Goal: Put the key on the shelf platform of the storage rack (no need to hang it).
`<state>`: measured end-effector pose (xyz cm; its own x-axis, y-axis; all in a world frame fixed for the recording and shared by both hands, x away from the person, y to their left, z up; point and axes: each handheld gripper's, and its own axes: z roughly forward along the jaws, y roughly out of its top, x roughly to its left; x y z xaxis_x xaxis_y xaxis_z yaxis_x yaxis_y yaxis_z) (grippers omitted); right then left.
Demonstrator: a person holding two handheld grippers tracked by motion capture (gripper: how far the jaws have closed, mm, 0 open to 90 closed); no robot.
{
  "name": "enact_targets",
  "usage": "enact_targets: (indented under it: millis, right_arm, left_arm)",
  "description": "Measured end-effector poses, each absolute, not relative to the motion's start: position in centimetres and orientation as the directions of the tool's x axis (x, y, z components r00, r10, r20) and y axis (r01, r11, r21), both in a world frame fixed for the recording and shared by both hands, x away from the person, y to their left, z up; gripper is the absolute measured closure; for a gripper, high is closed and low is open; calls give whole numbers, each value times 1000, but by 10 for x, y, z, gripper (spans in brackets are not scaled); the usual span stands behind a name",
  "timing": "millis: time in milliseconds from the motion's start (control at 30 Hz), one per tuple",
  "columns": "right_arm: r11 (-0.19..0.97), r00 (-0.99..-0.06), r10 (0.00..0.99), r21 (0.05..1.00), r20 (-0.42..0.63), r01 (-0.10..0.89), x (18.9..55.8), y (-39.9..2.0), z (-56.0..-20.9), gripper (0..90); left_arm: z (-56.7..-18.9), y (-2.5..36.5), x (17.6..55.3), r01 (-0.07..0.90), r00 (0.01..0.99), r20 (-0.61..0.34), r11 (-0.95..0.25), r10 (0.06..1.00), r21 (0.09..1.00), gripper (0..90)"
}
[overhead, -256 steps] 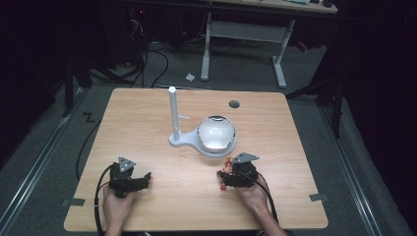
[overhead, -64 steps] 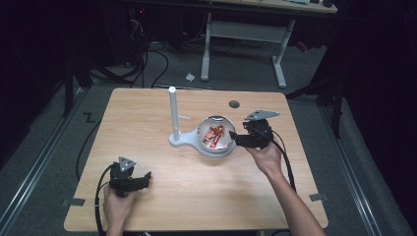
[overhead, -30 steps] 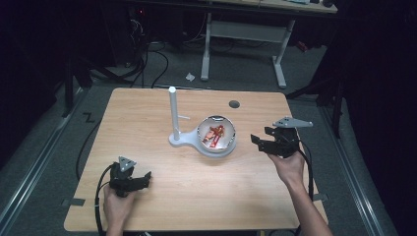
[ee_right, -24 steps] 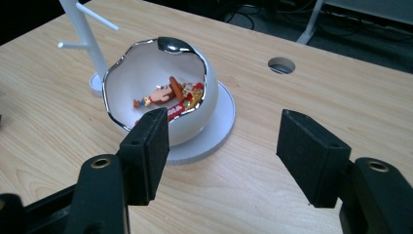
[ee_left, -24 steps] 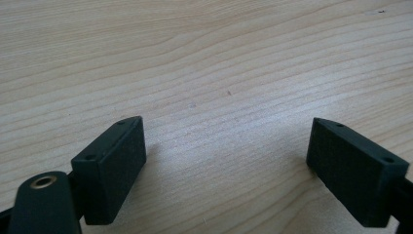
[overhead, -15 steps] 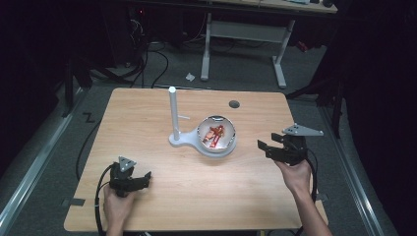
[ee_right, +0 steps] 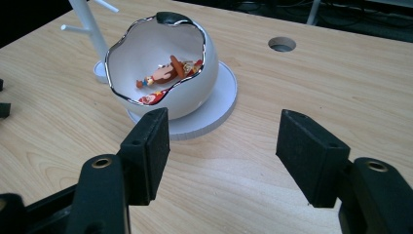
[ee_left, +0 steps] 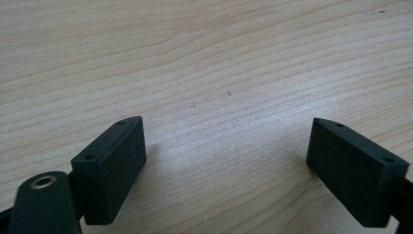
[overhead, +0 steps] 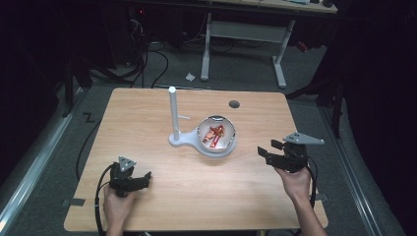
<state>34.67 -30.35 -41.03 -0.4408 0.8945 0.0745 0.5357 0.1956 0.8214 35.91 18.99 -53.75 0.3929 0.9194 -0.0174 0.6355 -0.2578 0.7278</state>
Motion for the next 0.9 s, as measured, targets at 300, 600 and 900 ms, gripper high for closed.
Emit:
enact_targets:
  millis: [300, 600, 900]
  right_arm:
    - [183, -448, 889, 816, 101, 548, 344, -302, -423, 373]
    - [172, -448, 886, 811, 121, 559, 342, -299, -432, 374]
    - [170, -454, 881, 804, 134, 569, 342, -295, -442, 377]
  left_arm:
    - [-537, 190, 359, 636, 394, -18, -258, 919, 727, 148]
    - [-537, 190, 359, 636, 394, -18, -258, 919, 727, 148]
    - [-537, 190, 359, 636, 394, -17, -259, 919, 727, 148]
